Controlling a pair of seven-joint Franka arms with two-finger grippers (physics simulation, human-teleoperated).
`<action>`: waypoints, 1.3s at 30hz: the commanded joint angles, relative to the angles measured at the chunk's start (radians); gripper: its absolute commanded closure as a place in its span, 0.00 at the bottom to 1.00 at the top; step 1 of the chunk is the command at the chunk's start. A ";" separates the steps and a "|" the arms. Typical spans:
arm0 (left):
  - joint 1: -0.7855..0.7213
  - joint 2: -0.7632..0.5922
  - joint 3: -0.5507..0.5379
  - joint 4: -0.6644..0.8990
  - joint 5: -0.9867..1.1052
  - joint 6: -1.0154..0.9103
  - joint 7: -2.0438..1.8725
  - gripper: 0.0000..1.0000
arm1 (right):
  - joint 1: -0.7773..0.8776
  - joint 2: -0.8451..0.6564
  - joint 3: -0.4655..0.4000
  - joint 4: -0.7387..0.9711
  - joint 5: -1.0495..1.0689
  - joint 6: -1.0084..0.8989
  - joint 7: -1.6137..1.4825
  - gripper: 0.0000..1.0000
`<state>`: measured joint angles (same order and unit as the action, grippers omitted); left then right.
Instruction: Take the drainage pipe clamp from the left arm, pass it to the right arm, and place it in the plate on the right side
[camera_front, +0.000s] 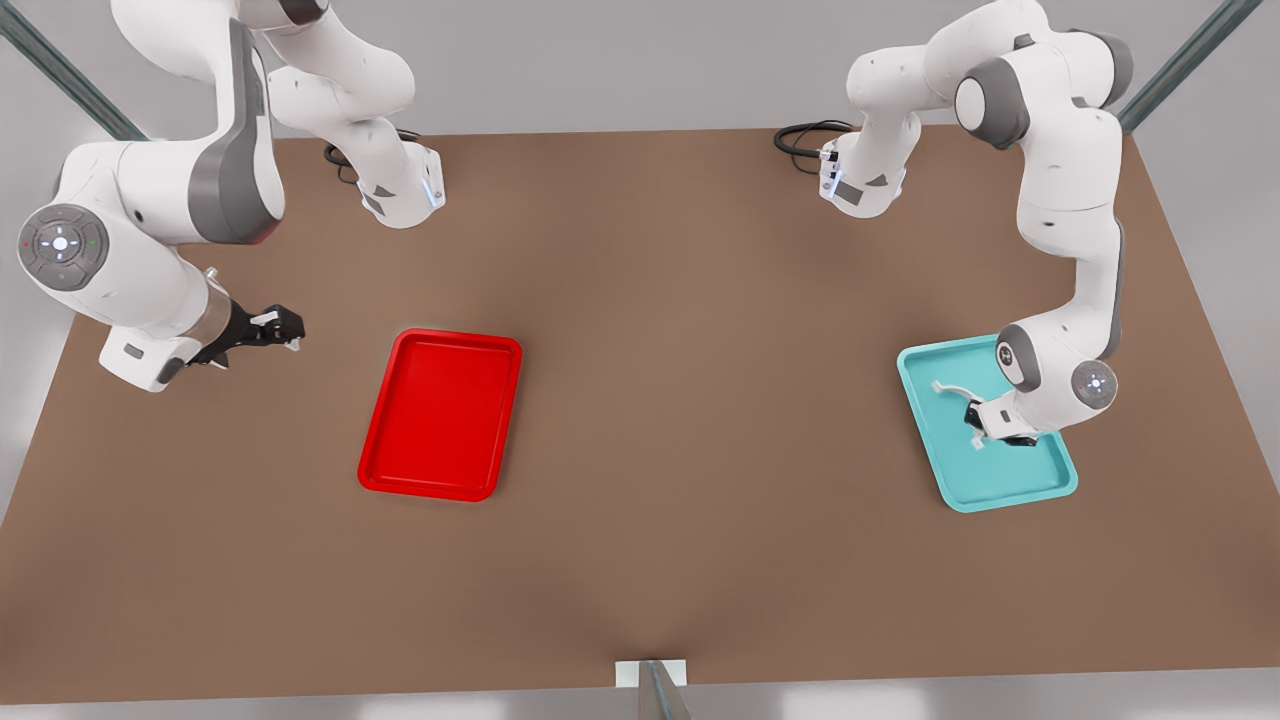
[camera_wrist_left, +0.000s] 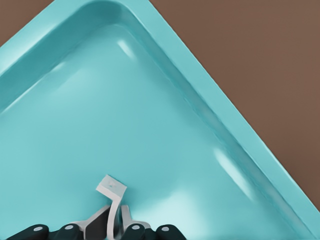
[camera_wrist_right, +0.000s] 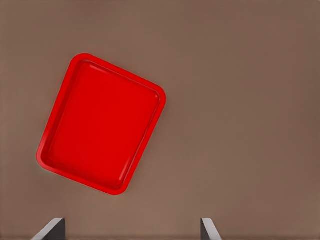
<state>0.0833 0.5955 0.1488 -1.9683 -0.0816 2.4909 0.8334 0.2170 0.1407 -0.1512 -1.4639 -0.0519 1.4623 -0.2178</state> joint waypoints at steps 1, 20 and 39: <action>0.000 0.000 0.000 0.000 -0.004 -0.003 -0.014 0.79 | -0.001 -0.001 -0.001 0.000 0.001 -0.002 0.002 0.00; -0.261 -0.148 -0.025 0.140 -0.007 -0.371 -0.783 0.79 | 0.159 0.106 0.001 0.050 0.092 0.072 0.008 0.00; -0.570 0.165 -0.296 0.753 -0.015 -0.606 -2.094 0.79 | 0.472 0.341 0.108 0.050 0.058 0.561 -0.387 0.00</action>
<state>-0.4816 0.7558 -0.1380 -1.2282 -0.0913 1.9407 -0.4123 0.6742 0.4764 -0.0435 -1.4136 0.0444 1.8655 -0.3365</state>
